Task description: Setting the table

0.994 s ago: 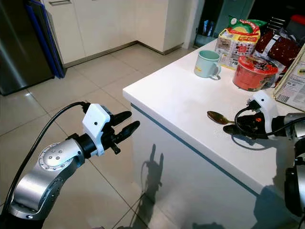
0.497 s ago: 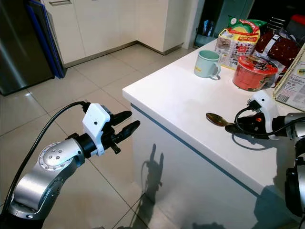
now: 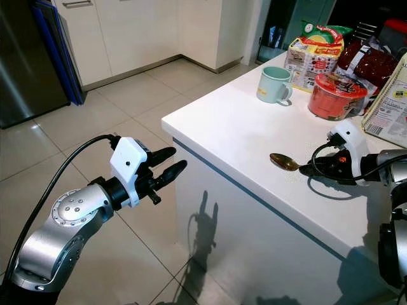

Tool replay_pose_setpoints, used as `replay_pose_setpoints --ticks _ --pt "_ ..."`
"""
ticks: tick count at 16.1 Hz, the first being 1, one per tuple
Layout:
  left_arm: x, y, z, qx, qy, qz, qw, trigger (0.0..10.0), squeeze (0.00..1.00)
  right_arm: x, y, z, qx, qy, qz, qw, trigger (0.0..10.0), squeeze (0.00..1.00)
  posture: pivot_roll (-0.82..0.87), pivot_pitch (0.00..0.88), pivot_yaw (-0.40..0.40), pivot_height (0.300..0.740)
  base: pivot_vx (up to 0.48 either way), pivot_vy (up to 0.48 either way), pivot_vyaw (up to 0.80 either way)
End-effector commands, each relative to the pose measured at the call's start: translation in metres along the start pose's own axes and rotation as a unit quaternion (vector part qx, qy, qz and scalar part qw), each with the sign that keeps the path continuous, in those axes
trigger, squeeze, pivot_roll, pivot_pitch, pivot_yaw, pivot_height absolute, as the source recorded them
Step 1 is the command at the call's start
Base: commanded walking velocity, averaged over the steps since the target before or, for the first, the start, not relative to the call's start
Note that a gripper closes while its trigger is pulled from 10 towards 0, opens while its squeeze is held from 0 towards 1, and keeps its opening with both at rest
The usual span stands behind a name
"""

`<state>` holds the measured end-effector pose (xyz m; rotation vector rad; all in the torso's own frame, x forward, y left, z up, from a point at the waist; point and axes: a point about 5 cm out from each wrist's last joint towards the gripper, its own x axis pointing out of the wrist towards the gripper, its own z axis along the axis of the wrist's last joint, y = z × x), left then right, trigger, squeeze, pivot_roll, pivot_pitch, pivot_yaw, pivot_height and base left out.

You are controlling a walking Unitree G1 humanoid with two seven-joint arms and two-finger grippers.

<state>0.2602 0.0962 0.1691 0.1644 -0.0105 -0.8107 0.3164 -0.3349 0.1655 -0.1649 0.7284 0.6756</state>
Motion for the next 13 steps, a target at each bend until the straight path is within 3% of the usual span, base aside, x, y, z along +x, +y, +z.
replay_pose_setpoints --ticks 1,5,9,13 --pt "0.003 -0.001 0.003 0.008 -0.003 -0.004 1.0 10.0 0.0 0.01 0.007 -0.016 0.023 0.033 0.033 0.999 0.0 0.0 -0.03 0.0 -0.017 0.74 0.0 0.0 0.0" --pt "0.004 0.0 0.003 0.01 -0.005 -0.001 1.0 10.0 0.0 0.013 0.007 -0.015 0.02 0.025 0.034 0.999 0.0 0.0 -0.03 0.0 -0.015 0.74 0.0 0.0 0.0" --pt "0.006 0.007 0.006 0.017 -0.014 0.017 1.0 10.0 0.0 0.021 0.011 0.008 0.015 -0.047 0.04 0.998 0.0 0.0 -0.03 0.0 -0.014 0.74 0.0 0.0 0.0" --pt "0.006 0.014 0.008 0.021 -0.02 0.041 0.999 10.0 0.0 0.03 0.014 0.015 0.016 -0.098 0.034 0.994 0.0 0.0 -0.02 0.0 -0.02 0.74 0.0 0.0 0.0"
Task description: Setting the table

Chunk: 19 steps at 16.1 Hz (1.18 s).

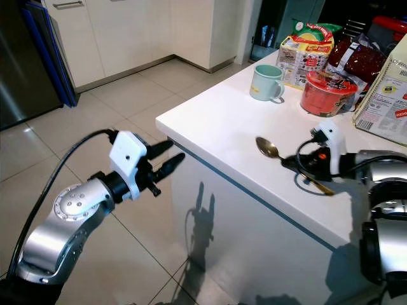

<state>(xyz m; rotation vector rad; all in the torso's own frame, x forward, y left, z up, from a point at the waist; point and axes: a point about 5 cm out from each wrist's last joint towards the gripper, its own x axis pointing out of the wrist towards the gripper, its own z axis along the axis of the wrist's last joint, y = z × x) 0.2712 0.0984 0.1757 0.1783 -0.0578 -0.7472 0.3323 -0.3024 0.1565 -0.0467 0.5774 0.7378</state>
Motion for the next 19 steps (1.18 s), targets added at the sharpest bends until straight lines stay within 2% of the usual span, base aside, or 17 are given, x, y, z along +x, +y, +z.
replay_pose_setpoints --ticks 1,3,5,7,8,10,11,12,13,14,16,17,18,19 --pt "0.001 0.008 0.003 0.008 -0.006 0.024 1.0 10.0 0.0 0.002 -0.002 0.002 -0.004 -0.031 -0.033 0.999 0.0 0.0 -0.02 0.0 -0.02 0.74 0.0 0.0 0.0" --pt "0.001 0.013 0.003 0.015 -0.001 0.039 0.999 10.0 0.0 0.004 -0.005 0.008 -0.006 -0.055 -0.065 0.996 0.0 0.0 -0.01 0.0 -0.015 0.74 0.0 0.0 0.0" --pt "0.001 0.024 0.005 0.03 0.001 0.072 0.997 10.0 0.0 0.0 -0.004 0.039 -0.002 -0.131 -0.07 0.989 0.0 0.0 -0.01 0.0 -0.011 0.74 0.0 0.0 0.0" --pt "0.002 0.036 0.009 0.04 0.002 0.133 0.99 10.0 0.0 -0.004 0.005 0.065 0.008 -0.198 -0.065 0.978 0.0 0.0 -0.01 0.0 -0.015 0.74 0.0 0.0 0.0" --pt "0.003 0.041 0.011 0.036 -0.004 0.169 0.985 10.0 0.0 -0.004 0.019 0.073 0.013 -0.229 -0.059 0.972 0.0 0.0 -0.01 0.0 -0.012 0.74 0.0 0.0 0.0" --pt "0.004 0.039 0.013 0.048 -0.01 0.184 0.982 10.0 0.0 -0.001 0.049 0.076 0.042 -0.286 -0.075 0.954 0.0 0.0 -0.02 0.0 0.007 0.74 0.0 0.0 0.0" --pt "0.006 0.039 0.014 0.046 -0.015 0.19 0.981 10.0 0.0 0.002 0.07 0.075 0.049 -0.316 -0.087 0.943 0.0 0.0 -0.05 0.0 0.027 0.74 0.0 0.0 0.0" --pt "0.008 0.038 0.015 0.051 -0.018 0.19 0.98 10.0 0.0 0.003 0.083 0.076 0.056 -0.336 -0.116 0.933 0.0 0.0 -0.05 0.0 0.031 0.74 0.0 0.0 0.0" --pt "0.012 0.04 0.018 0.059 -0.022 0.191 0.98 10.0 0.0 0.002 0.096 0.079 0.048 -0.349 -0.136 0.926 5.6 0.0 -0.06 0.0 0.037 0.74 0.0 0.0 0.0" --pt "0.014 0.042 0.022 0.06 -0.029 0.198 0.978 10.0 0.0 -0.002 0.108 0.083 0.059 -0.366 -0.147 0.917 10.0 0.0 -0.07 0.0 0.042 0.74 0.0 0.0 0.0" --pt "0.013 0.045 0.026 0.069 -0.033 0.21 0.975 10.0 0.0 -0.012 0.134 0.093 0.087 -0.415 -0.172 0.889 10.0 0.0 -0.1 0.0 0.061 0.74 0.0 0.0 0.0" --pt "0.012 0.044 0.025 0.068 -0.031 0.21 0.975 10.0 0.0 -0.015 0.139 0.093 0.098 -0.428 -0.199 0.876 10.0 0.0 -0.11 0.0 0.062 0.74 0.0 0.0 0.0" --pt "0.013 0.04 0.024 0.067 -0.031 0.203 0.977 10.0 0.0 -0.015 0.143 0.089 0.091 -0.419 -0.23 0.874 10.0 0.0 -0.11 0.0 0.051 0.74 0.0 0.0 0.0" --pt "0.016 0.04 0.024 0.066 -0.031 0.201 0.977 10.0 0.0 -0.011 0.146 0.088 0.063 -0.395 -0.255 0.88 10.0 0.0 -0.12 0.0 0.05 0.74 0.0 0.0 0.0"
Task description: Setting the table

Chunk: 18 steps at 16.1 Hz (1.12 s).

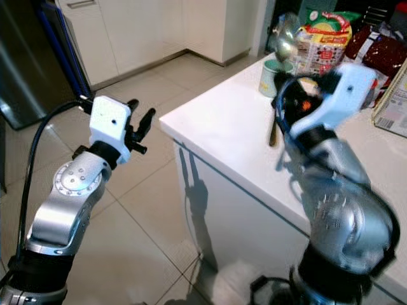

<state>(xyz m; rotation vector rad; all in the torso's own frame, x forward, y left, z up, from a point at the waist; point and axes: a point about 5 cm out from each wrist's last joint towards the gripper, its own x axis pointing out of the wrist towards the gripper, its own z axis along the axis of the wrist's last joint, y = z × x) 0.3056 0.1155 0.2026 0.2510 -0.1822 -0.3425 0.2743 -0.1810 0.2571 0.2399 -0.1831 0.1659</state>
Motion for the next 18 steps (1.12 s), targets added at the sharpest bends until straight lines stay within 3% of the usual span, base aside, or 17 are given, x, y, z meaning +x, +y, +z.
replay_pose_setpoints --ticks 1,3,4,8,13,18 --pt "0.006 0.0 0.004 0.002 -0.005 0.003 1.0 10.0 0.0 0.001 0.006 0.0 -0.038 0.008 -0.001 0.999 10.0 0.0 -0.12 0.0 0.05 0.74 0.0 0.0 0.0" --pt "0.011 0.001 0.007 -0.007 -0.007 0.003 1.0 10.0 0.0 0.004 0.02 -0.002 -0.062 0.023 0.011 0.998 10.0 0.0 -0.12 0.0 0.044 0.74 0.0 0.0 0.0" --pt "0.017 -0.002 0.01 -0.006 -0.015 -0.003 1.0 10.0 0.0 0.005 0.022 -0.005 -0.041 0.023 0.015 0.999 10.0 0.0 -0.09 0.0 0.027 0.74 0.0 0.0 0.0" --pt "0.025 0.002 0.009 -0.018 -0.014 0.008 1.0 10.0 0.0 0.017 0.027 -0.007 -0.06 0.023 0.0 0.998 10.0 0.0 -0.11 0.0 0.056 0.74 -0.122 0.0 0.0" --pt "0.022 0.006 0.006 -0.021 -0.01 0.019 1.0 10.0 0.0 0.016 0.031 -0.015 -0.051 0.032 0.002 0.998 10.0 0.0 -0.09 0.0 0.049 0.74 -0.277 0.0 0.0" --pt "0.003 0.021 -0.001 0.0 0.009 0.048 0.999 10.0 0.0 0.008 0.039 -0.042 -0.024 0.07 0.035 0.997 10.0 0.0 -0.01 0.0 -0.01 0.74 -0.299 0.0 0.0"
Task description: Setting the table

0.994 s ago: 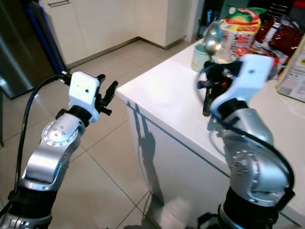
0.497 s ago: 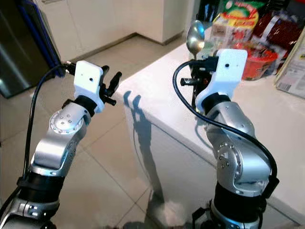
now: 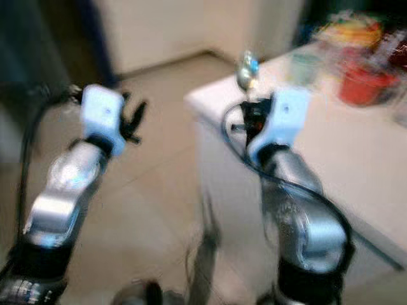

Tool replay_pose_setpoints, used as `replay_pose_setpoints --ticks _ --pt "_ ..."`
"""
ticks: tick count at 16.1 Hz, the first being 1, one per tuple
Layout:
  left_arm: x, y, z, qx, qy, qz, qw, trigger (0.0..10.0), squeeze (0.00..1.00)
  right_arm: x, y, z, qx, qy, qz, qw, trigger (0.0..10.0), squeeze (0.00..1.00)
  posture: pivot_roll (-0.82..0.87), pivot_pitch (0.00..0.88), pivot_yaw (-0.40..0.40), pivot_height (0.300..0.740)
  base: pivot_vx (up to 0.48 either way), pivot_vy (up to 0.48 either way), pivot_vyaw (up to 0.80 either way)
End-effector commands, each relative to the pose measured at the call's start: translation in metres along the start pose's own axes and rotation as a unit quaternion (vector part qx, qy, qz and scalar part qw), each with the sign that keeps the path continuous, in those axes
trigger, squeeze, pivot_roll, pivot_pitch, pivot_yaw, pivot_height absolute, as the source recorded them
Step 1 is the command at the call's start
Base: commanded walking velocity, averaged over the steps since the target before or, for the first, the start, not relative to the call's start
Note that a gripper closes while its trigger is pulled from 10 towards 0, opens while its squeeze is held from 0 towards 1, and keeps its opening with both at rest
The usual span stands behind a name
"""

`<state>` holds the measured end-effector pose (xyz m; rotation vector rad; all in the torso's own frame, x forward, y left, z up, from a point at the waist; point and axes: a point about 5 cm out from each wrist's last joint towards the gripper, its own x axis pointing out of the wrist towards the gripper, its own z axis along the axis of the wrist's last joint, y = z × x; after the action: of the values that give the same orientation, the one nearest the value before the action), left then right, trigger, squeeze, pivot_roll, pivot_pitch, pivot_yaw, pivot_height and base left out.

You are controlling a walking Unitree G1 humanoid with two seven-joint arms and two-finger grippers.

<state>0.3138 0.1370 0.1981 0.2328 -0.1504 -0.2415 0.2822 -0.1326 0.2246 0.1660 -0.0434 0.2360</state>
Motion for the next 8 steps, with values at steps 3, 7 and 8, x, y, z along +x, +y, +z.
replay_pose_setpoints --ticks 3,7,8 --pt "0.0 -0.002 0.003 0.004 -0.005 -0.006 1.0 10.0 0.0 -0.003 0.001 0.001 -0.003 -0.007 0.004 1.0 10.0 0.0 -0.05 0.0 0.014 0.74 -0.3 0.0 0.0" --pt "0.002 -0.017 -0.002 -0.022 0.0 -0.015 1.0 10.0 0.0 -0.015 -0.017 -0.016 -0.028 0.013 -0.029 0.999 10.0 0.0 -0.05 0.0 0.005 0.74 -0.203 0.0 0.0" --pt "0.0 -0.02 -0.005 -0.028 0.01 -0.01 0.999 10.0 0.0 -0.019 -0.022 -0.025 -0.025 0.025 -0.047 0.998 10.0 0.0 -0.03 0.0 -0.005 0.74 0.0 0.0 0.0"
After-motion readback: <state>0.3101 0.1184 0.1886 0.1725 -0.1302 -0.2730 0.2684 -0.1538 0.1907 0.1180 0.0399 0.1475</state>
